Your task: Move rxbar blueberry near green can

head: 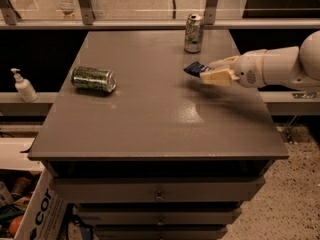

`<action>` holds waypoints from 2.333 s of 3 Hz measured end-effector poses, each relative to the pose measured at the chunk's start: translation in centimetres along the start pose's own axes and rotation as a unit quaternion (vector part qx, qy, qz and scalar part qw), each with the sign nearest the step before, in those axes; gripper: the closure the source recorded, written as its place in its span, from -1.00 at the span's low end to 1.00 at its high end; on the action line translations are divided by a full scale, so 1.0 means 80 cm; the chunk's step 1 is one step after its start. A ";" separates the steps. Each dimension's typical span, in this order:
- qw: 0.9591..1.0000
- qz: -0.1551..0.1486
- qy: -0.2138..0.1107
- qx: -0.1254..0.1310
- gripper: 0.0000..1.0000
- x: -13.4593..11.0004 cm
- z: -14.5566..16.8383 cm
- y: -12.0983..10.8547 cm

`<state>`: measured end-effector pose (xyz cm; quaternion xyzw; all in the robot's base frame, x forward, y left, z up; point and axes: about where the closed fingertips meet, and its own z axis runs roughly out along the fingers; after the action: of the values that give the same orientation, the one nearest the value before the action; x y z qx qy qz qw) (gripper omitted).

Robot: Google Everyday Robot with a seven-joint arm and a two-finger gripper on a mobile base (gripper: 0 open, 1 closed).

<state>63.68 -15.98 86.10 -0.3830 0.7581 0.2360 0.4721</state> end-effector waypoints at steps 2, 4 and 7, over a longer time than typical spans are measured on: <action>0.996 -0.048 -0.026 -0.071 1.00 -0.069 0.043 0.060; 0.994 -0.057 -0.023 -0.087 1.00 -0.068 0.055 0.081; 0.985 -0.094 -0.006 -0.145 1.00 -0.066 0.138 0.163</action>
Offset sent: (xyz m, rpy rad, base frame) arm -0.0146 0.1184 0.0423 0.0130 -0.0665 0.2778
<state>60.48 1.61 85.90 -0.5153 0.6736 0.3003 0.4365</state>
